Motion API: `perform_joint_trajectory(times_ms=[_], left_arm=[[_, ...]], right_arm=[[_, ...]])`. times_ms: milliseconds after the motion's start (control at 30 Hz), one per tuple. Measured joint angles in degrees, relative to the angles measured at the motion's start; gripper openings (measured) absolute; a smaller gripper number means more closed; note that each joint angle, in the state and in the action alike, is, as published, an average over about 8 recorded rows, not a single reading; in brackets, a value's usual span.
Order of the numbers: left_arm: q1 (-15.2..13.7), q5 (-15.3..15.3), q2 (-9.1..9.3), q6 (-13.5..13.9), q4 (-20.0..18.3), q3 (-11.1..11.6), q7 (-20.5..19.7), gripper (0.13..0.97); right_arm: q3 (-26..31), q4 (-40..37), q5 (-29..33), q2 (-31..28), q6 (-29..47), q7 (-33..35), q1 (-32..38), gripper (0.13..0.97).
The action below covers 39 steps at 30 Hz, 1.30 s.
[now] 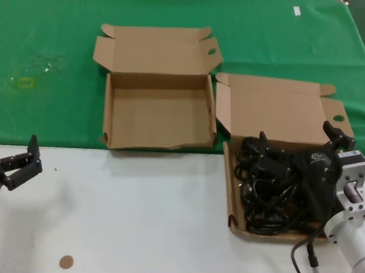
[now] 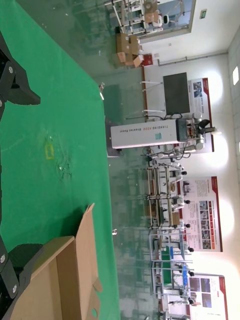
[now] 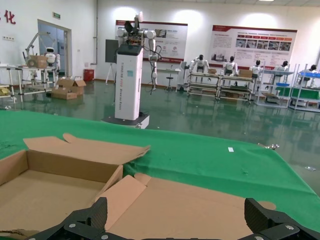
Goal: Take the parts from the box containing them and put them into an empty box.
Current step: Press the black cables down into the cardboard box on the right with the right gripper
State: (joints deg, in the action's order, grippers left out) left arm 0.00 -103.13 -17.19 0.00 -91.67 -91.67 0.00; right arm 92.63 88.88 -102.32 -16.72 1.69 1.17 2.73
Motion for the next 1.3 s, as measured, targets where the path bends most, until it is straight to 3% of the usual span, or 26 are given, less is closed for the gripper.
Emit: perform_joint_trajectory(times_ms=[467, 767, 1000, 1167, 1300], left_arm=[[0.00, 0.00, 0.00, 0.00, 0.00, 0.00, 0.00, 0.913], [0.00, 0.00, 0.00, 0.00, 0.00, 0.00, 0.00, 0.790], [0.00, 0.00, 0.00, 0.00, 0.00, 0.00, 0.00, 0.619], [0.00, 0.00, 0.00, 0.00, 0.00, 0.00, 0.00, 0.595], [0.00, 0.00, 0.00, 0.00, 0.00, 0.00, 0.00, 0.486]], right_arm=[[0.00, 0.00, 0.00, 0.00, 0.00, 0.00, 0.00, 0.966], [0.19, 0.16, 0.19, 0.37, 0.01, 0.21, 0.11, 0.966], [1.07, 0.60, 0.17, -0.12, -0.30, 0.09, 0.44, 0.966], [3.55, 1.57, -1.44, -4.12, -1.54, -0.88, 0.93, 0.966], [7.56, 2.78, -4.60, -10.53, -3.22, -1.83, 1.81, 0.966]])
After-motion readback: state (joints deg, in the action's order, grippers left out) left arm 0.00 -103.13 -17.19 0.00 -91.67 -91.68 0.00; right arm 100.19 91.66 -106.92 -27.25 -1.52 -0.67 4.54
